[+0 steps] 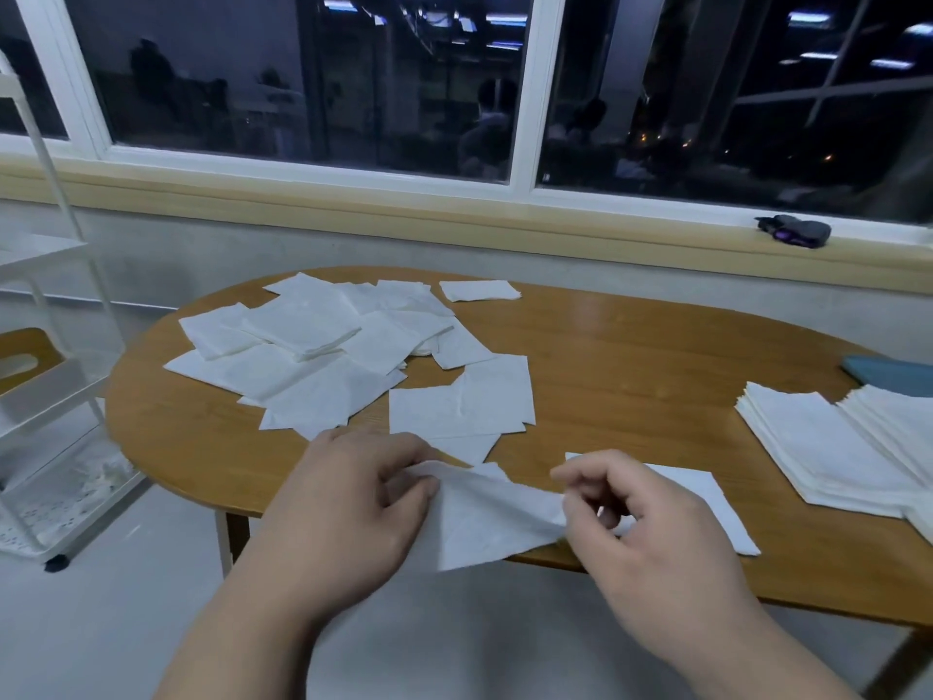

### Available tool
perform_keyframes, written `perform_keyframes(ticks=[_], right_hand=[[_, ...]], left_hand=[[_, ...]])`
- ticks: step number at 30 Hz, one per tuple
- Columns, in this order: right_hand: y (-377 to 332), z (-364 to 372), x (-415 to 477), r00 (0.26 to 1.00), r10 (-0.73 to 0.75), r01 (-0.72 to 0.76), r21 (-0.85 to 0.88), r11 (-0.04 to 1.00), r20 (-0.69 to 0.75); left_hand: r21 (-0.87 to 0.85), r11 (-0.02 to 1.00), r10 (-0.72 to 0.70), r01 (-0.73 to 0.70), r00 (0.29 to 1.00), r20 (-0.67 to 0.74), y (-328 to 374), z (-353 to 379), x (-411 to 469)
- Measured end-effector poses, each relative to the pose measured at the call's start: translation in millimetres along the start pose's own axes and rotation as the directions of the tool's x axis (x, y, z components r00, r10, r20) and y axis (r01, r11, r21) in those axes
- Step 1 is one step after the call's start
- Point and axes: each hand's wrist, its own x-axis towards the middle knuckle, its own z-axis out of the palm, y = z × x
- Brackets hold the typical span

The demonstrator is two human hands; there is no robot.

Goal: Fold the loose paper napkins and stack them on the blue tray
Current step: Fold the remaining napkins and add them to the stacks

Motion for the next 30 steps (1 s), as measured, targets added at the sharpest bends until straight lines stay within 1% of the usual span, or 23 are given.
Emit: perform_keyframes(ticks=[2,4,6,8,9,12,14,16,18,20,23,27,28,30], right_hand=[[4.6,2.1,7.4,1.0,0.029,-0.028,-0.051,0.998,0.009],[9.3,6.3,16.6,1.0,0.026,-0.023,-0.166,0.986,0.014],[13.9,10.4,23.0,0.998,-0.067,0.065,-0.313,0.947,0.004],[14.2,14.3,23.9,0.99,-0.141,0.132,-0.363,0.922,0.001],[14.5,15.8,22.6,0.984,-0.176,0.173,-0.367,0.914,0.025],[17.4,22.7,16.1,0.934,-0.29,0.351,-0.374,0.859,0.209],[19.3,26.1,13.0,0.907,-0.245,0.372,-0.378,0.848,0.342],[23.3,29.6,12.0,0.89,-0.209,0.382,-0.414,0.826,0.406],[26.6,33.9,9.9,0.891,-0.231,0.404,-0.454,0.794,0.39],[26.9,37.6,7.8,0.905,-0.27,0.407,-0.487,0.772,0.328],[27.0,38.8,5.6,0.904,-0.32,0.422,-0.472,0.774,0.283],[22.4,32.0,5.1,0.937,-0.287,0.349,-0.47,0.811,0.2],[19.6,28.0,5.6,0.946,-0.273,0.323,-0.459,0.828,0.174],[14.7,17.2,5.8,0.959,-0.252,0.284,-0.416,0.864,0.133]], left_hand=[[-0.002,0.998,-0.058,0.058,0.998,0.023,-2.9,6.5,2.1],[0.011,0.994,-0.112,0.111,0.993,0.031,-6.1,13.3,3.6],[0.042,0.989,-0.141,0.141,0.99,0.002,-7.6,17.1,4.6],[0.079,0.983,-0.16,0.163,0.986,-0.036,-10.5,17.4,4.8],[0.091,0.98,-0.173,0.176,0.984,-0.039,-11.9,16.1,4.9],[0.128,0.975,-0.184,0.183,0.983,-0.007,-17.6,13.7,5.4],[0.162,0.969,-0.191,0.187,0.982,0.009,-20.2,13.4,5.4],[0.158,0.971,-0.182,0.178,0.983,0.011,-20.0,12.3,3.9],[0.127,0.982,-0.146,0.142,0.989,0.026,-18.7,10.5,2.3],[0.076,0.992,-0.103,0.098,0.993,0.062,-16.5,8.7,-0.1],[0.015,0.999,-0.051,0.049,0.985,0.167,-14.2,7.2,-2.6],[-0.108,0.994,0.002,0.035,0.946,0.323,-4.5,0.4,-5.9],[-0.132,0.991,0.026,0.02,0.942,0.334,-1.0,-0.5,-6.3],[-0.168,0.986,0.042,0.012,0.95,0.311,6.0,-0.5,-4.8]])
